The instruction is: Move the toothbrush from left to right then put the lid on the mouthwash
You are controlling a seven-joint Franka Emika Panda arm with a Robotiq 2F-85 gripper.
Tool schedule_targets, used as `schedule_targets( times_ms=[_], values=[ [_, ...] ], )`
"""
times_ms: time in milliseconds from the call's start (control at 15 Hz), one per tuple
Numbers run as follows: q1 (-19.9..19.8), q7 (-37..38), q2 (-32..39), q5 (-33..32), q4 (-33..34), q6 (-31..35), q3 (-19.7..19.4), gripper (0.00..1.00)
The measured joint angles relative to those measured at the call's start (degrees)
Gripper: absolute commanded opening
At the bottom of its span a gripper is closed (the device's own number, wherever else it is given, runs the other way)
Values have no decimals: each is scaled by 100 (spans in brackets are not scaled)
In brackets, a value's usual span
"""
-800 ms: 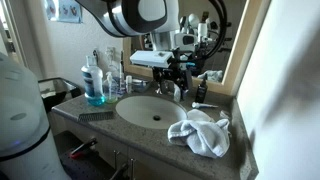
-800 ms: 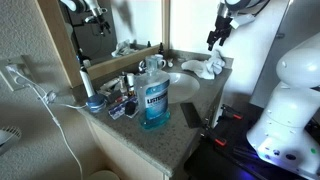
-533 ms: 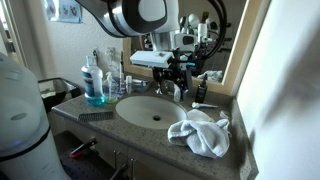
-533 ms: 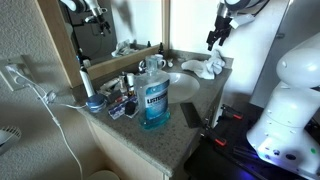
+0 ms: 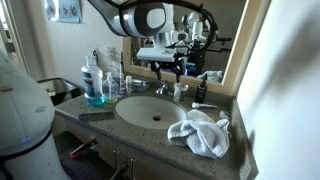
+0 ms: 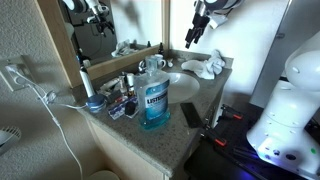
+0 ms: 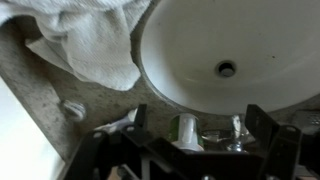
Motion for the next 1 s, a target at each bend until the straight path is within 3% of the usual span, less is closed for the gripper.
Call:
schedule_targets(
  times_ms=[267, 533, 1000],
  values=[
    [838, -922, 671, 852, 551, 154, 9, 100],
    [1435, -2008, 1301, 1821, 1142, 181, 80, 100],
    [1614, -4069, 2398, 3727, 2094, 128, 838, 100]
  ],
)
